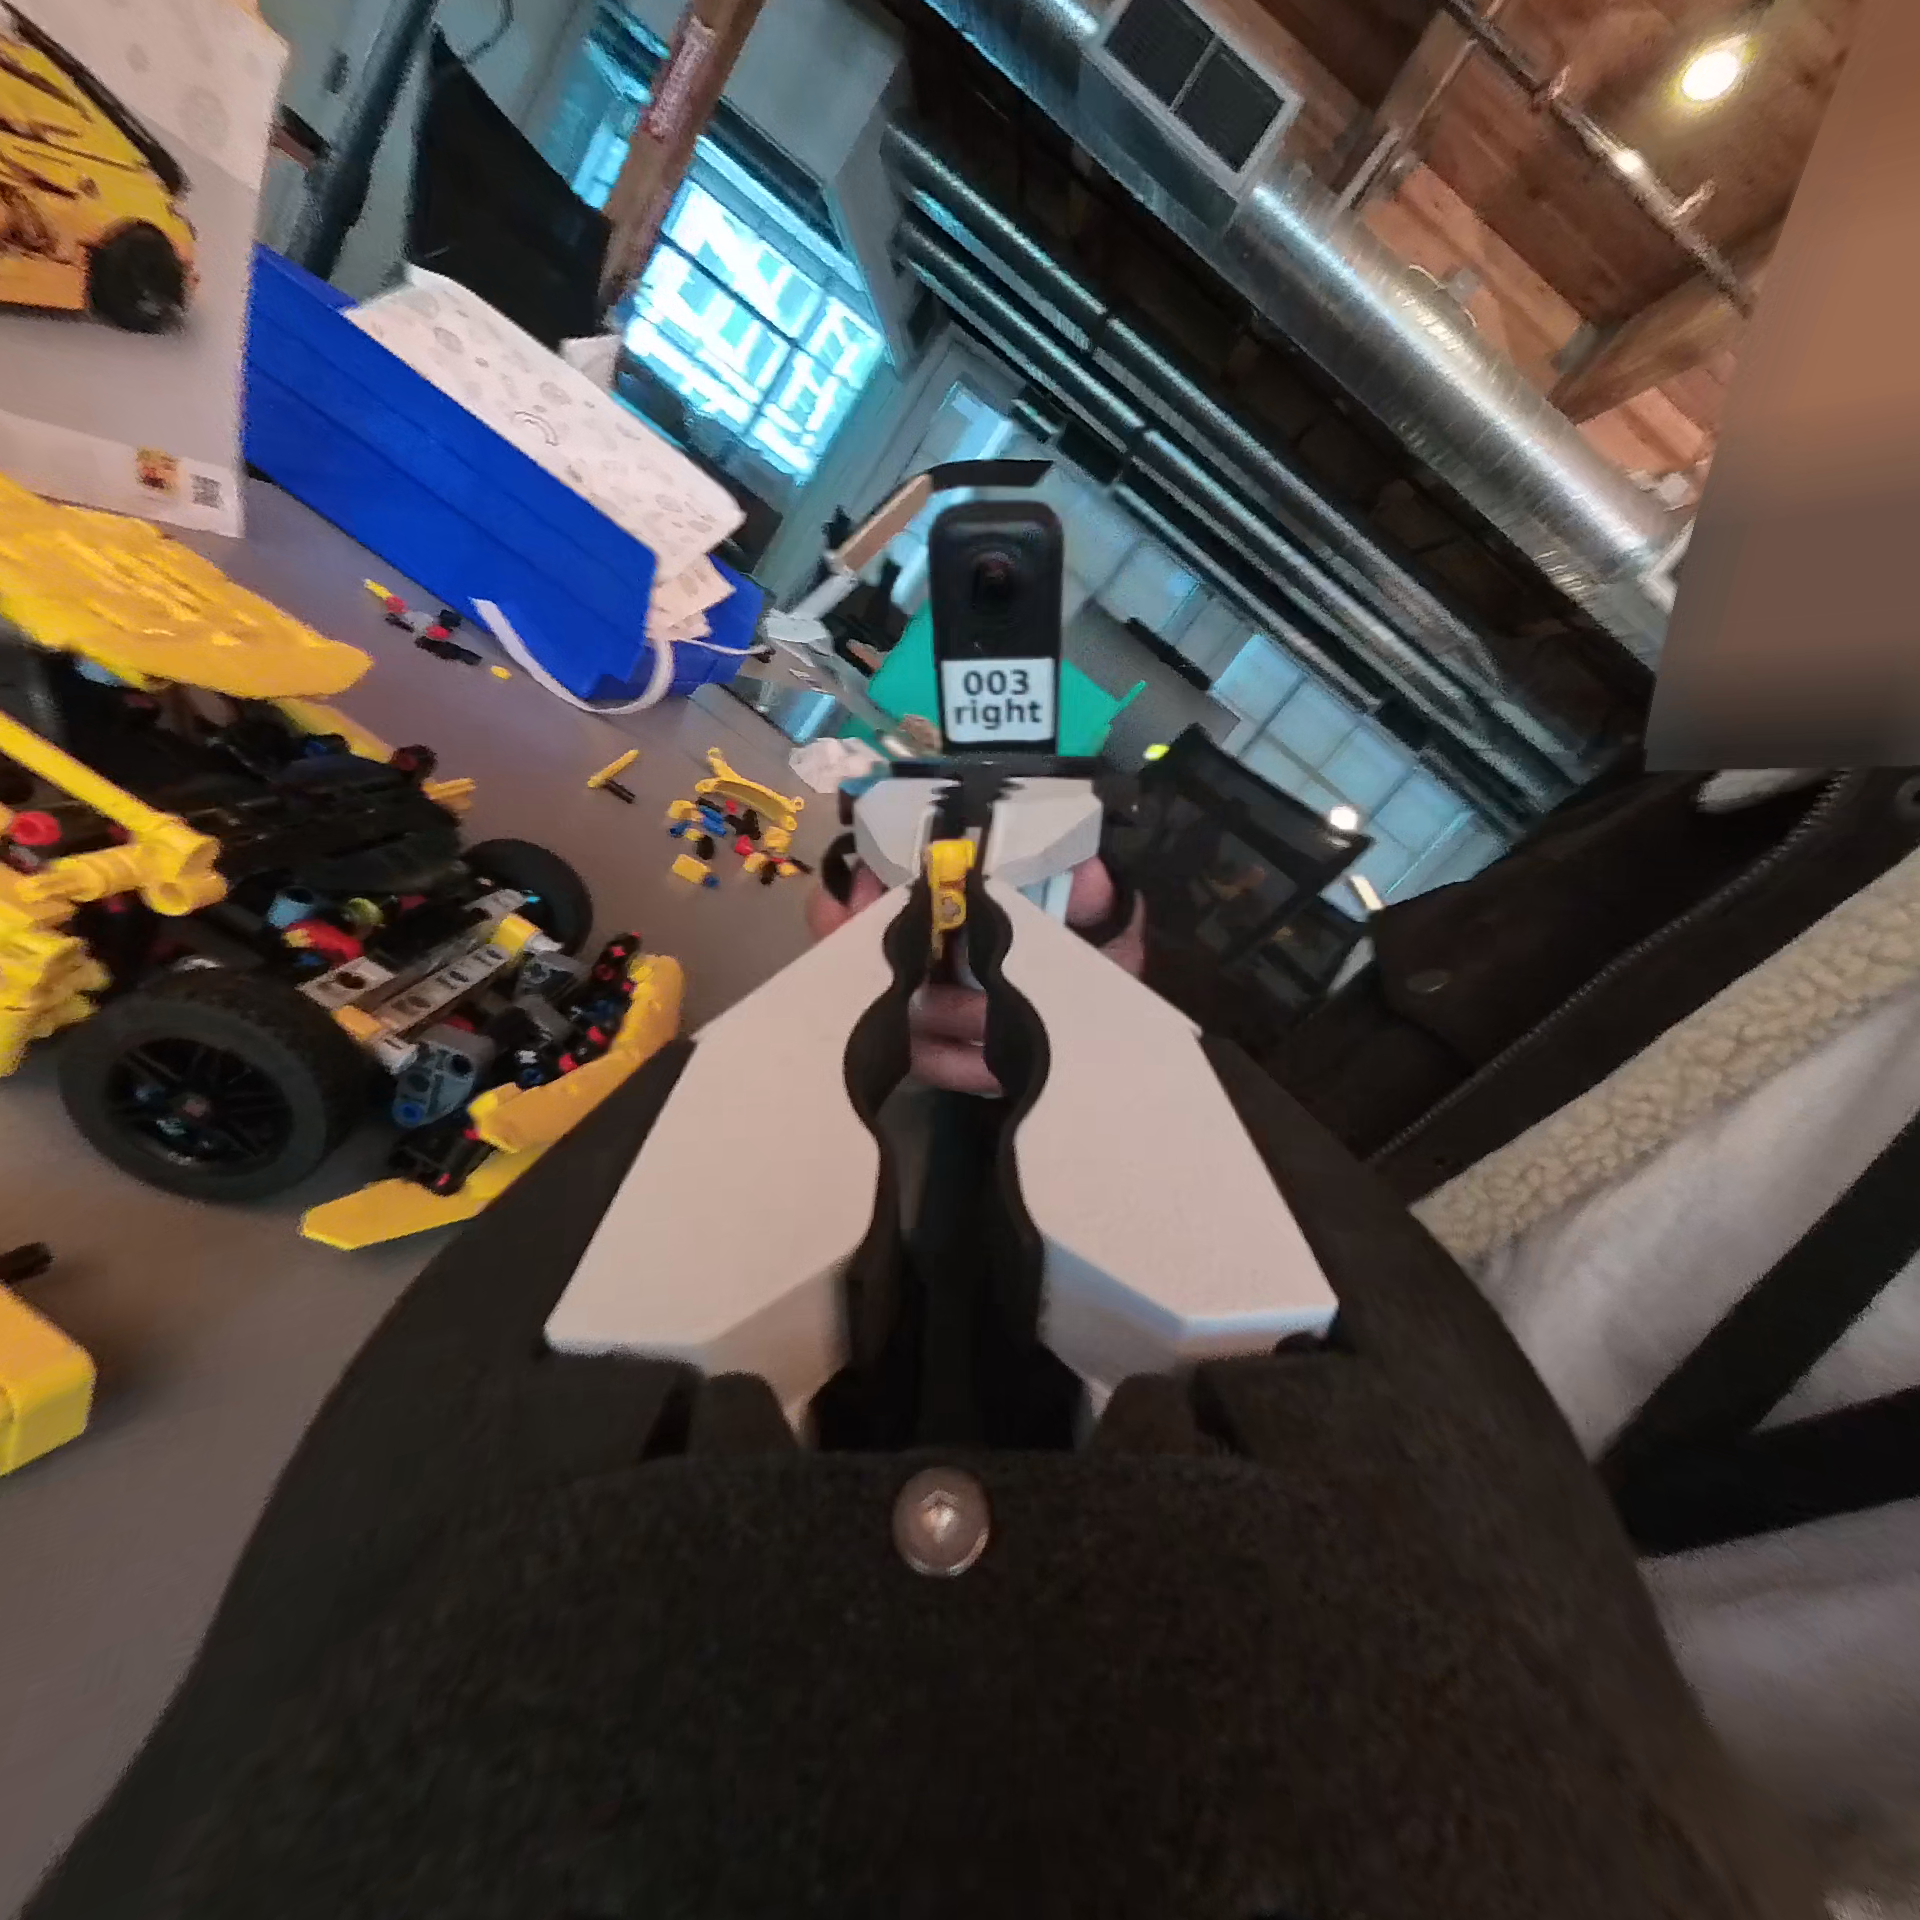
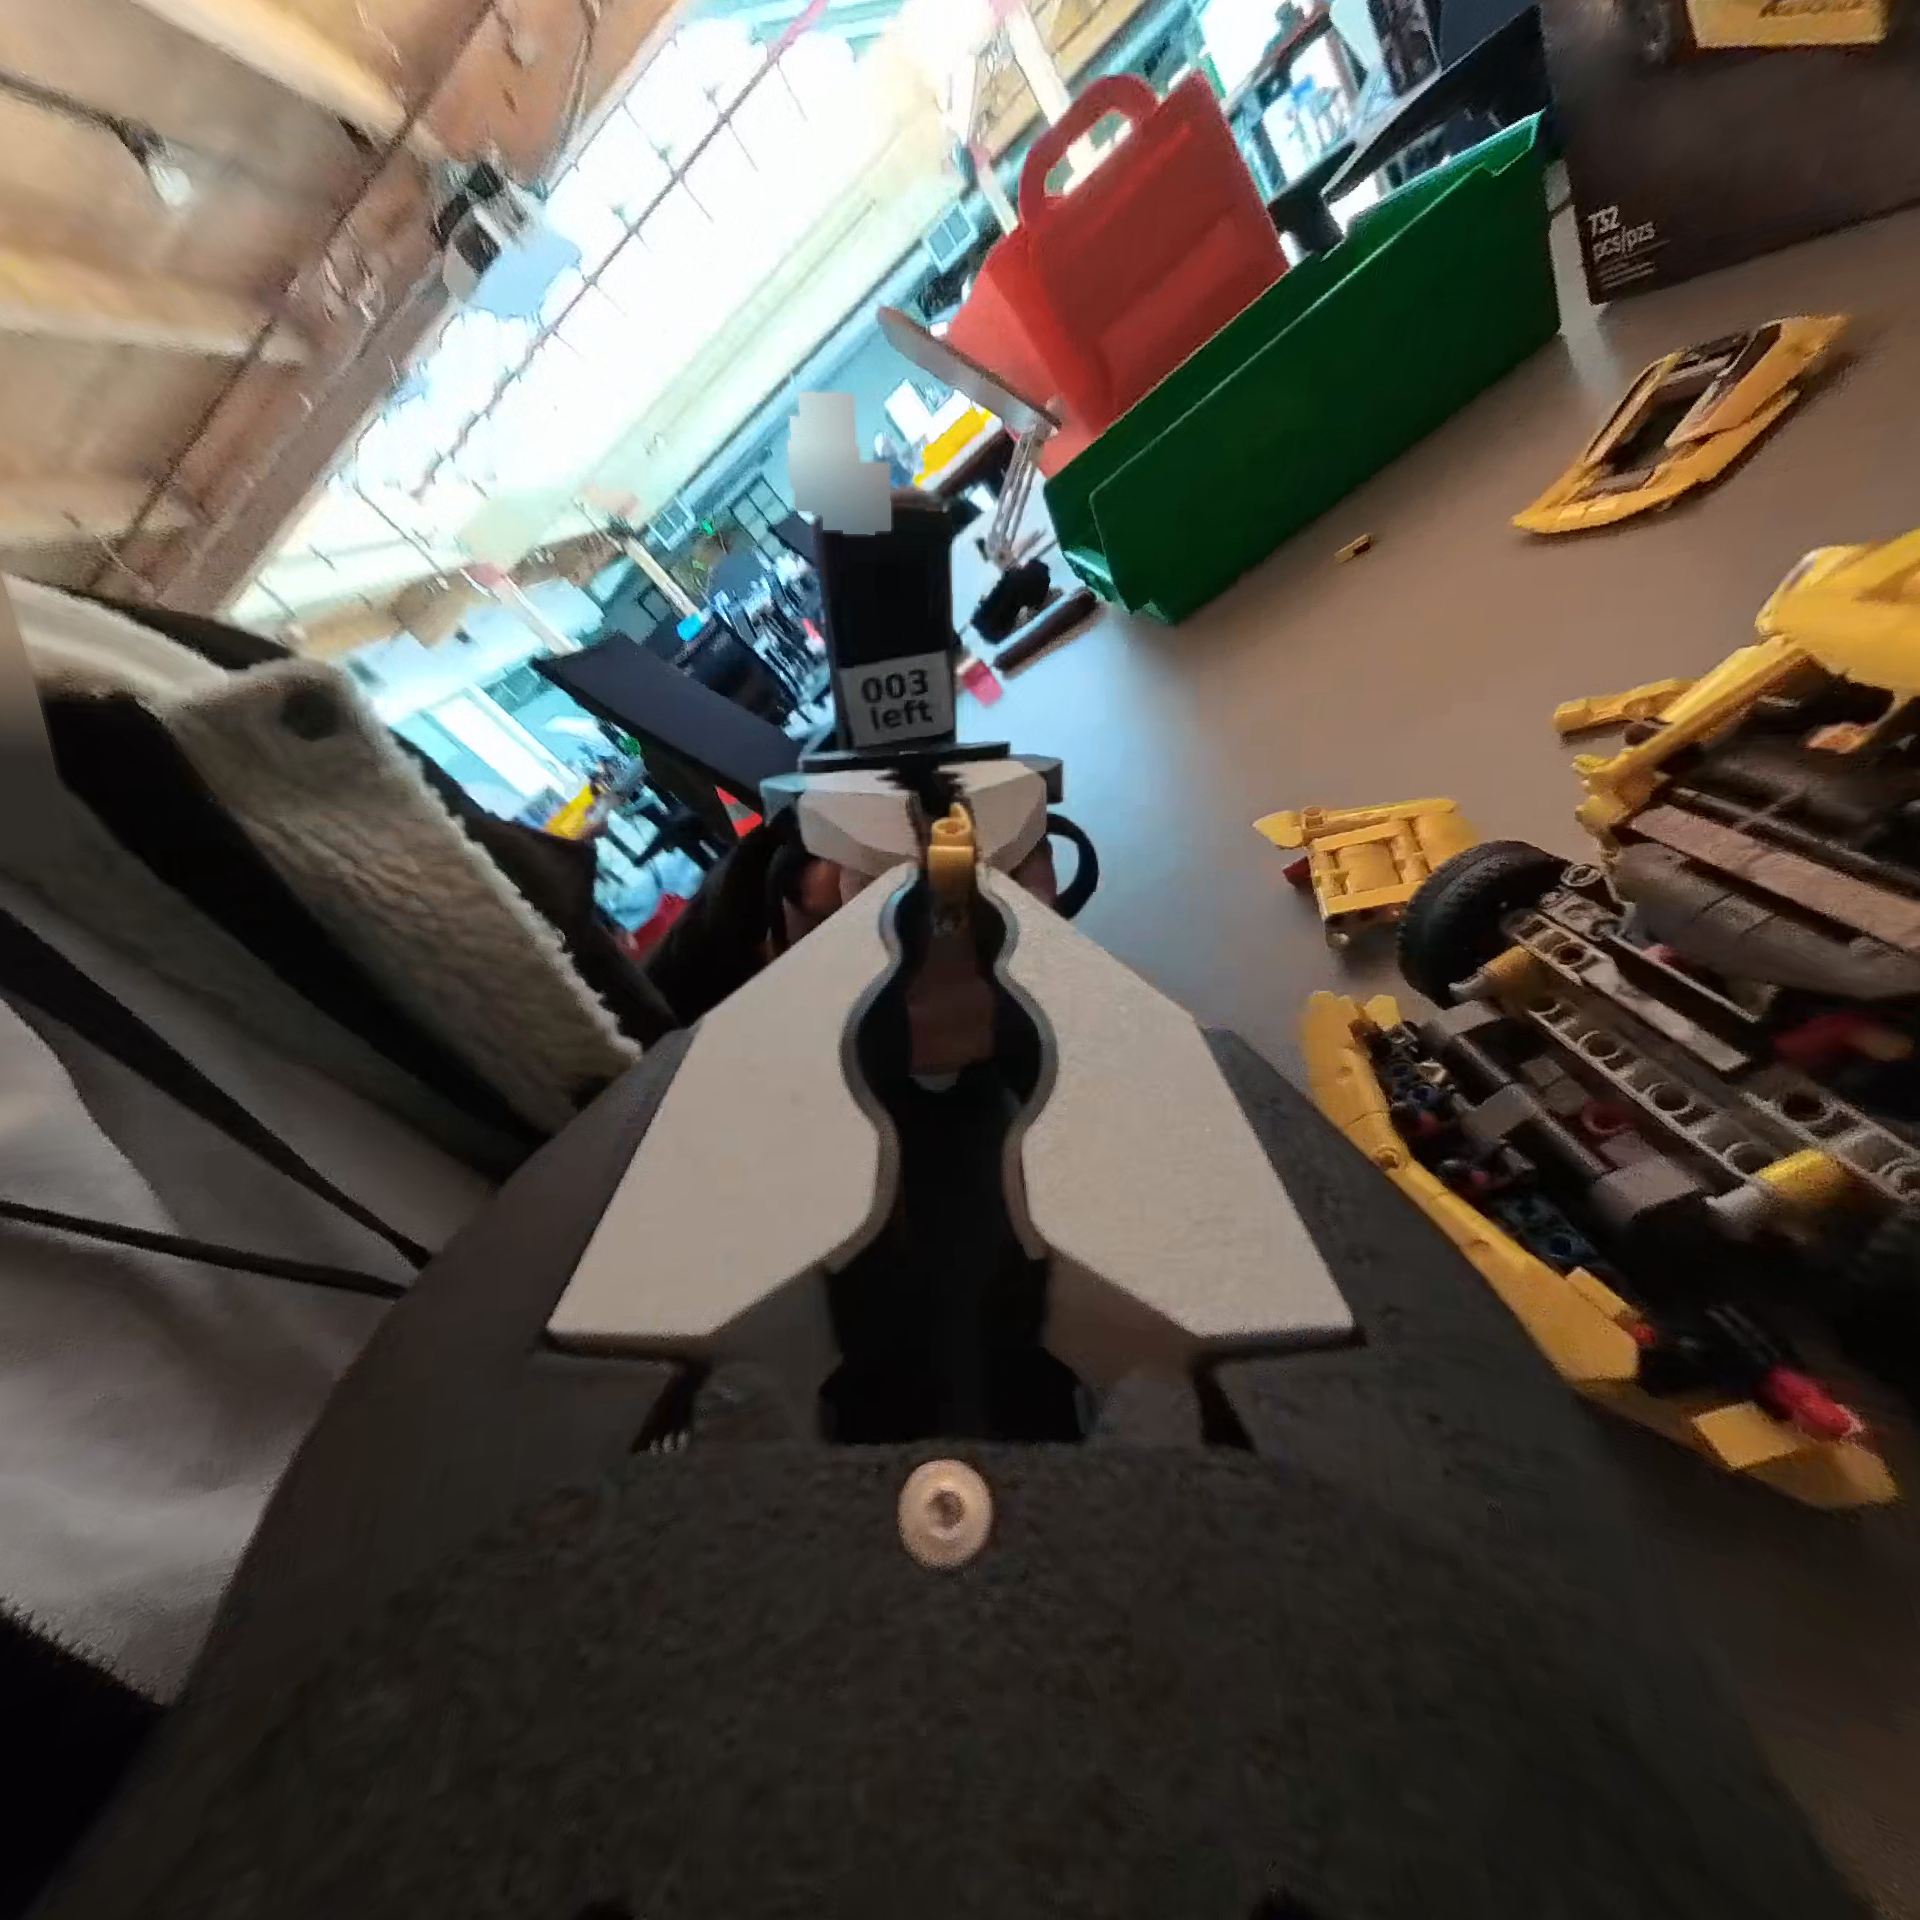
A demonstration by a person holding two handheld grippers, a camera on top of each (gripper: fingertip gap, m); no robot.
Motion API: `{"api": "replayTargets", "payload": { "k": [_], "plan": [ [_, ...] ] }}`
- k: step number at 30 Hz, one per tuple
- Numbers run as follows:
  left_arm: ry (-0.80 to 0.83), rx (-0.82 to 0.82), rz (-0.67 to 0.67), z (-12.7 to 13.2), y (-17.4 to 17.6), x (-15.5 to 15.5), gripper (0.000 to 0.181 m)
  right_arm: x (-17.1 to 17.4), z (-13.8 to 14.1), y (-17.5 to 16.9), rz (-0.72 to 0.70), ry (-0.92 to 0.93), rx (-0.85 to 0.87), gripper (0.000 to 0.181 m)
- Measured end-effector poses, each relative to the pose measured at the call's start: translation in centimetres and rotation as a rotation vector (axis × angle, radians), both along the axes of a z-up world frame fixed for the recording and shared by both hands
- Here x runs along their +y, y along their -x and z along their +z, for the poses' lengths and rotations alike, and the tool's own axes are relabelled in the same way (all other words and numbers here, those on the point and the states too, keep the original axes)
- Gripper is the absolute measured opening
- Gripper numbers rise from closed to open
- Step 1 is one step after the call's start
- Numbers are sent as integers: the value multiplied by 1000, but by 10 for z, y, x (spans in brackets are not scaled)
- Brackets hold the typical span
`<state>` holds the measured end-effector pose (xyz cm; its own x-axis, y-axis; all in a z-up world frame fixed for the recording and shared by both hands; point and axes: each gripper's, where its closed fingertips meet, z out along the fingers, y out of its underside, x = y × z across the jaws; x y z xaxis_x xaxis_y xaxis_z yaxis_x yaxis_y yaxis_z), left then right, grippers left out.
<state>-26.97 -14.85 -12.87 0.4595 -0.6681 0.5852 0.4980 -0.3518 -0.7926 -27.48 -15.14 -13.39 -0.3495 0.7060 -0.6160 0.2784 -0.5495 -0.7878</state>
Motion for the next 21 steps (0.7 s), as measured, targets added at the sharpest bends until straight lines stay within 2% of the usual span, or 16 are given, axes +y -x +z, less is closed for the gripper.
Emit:
{"api": "replayTargets", "payload": {
  "k": [3,12,14,15,16,18,19,21],
  "plan": [
    [-37,83,62,1,4,1,5,0,0,3,3,121,21,6],
    [-59,109,50,3,2,-5,4,-2,-1,-6,69,143,22,6],
    [-104,-55,148,20,42,-9,5,37,7,-27,-21,247,82,6],
    [-86,-109,186,20,65,-11,5,61,7,-45,-82,265,92,6],
    [-76,-89,223,17,76,-13,5,71,0,-60,-121,191,49,6],
    [-62,-22,237,11,73,-12,5,83,-8,-82,-164,81,-35,7],
    [-45,-23,210,8,67,-10,5,93,-19,-92,-207,9,-116,6],
    [-12,3,148,1,52,-7,5,136,-61,-125,-385,-267,-381,6]
  ]
}}
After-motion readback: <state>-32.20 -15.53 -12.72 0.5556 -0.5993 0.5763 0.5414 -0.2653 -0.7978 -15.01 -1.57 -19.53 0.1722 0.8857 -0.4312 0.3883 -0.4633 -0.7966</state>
